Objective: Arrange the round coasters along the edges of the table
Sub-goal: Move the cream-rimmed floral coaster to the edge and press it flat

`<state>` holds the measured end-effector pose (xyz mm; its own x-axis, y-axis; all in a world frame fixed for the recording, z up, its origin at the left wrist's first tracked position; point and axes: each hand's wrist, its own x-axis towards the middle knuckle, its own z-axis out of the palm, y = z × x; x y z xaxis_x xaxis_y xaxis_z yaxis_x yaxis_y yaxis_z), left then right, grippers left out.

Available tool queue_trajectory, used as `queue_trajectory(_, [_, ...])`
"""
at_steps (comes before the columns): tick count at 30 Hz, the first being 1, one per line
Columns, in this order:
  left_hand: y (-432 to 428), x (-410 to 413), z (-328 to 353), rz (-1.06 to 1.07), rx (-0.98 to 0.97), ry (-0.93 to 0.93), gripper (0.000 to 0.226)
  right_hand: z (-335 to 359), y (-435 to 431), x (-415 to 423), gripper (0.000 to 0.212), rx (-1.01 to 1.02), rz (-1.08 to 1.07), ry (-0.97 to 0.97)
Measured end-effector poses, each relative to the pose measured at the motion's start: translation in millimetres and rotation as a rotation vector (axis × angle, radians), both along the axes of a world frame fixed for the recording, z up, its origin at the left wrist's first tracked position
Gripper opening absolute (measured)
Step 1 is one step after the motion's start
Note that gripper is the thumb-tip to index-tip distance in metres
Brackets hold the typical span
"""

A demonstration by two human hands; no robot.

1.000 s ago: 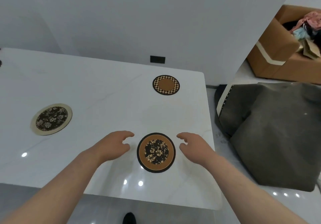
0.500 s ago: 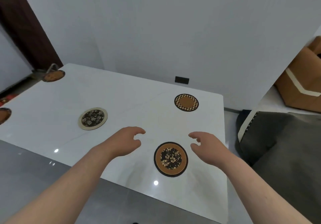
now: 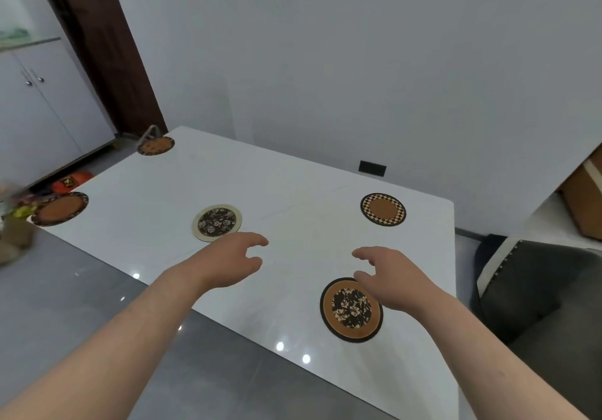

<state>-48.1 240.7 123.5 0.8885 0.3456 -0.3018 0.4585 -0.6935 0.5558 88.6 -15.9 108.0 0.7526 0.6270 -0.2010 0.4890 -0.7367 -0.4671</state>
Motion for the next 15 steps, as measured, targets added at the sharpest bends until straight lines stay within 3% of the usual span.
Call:
queue_trajectory(6, [41.9,-28.1,0.2,0.008,0.003,0.000,0.045,8.1,34.9,-18.7,0.048,0.007,-0.010,0.001])
queue_trajectory(15, [139.7,-77.2,4.9,0.020,0.052,-0.036,0.046,15.6,101.1,-54.8,0.049,-0.157,0.020,-0.118])
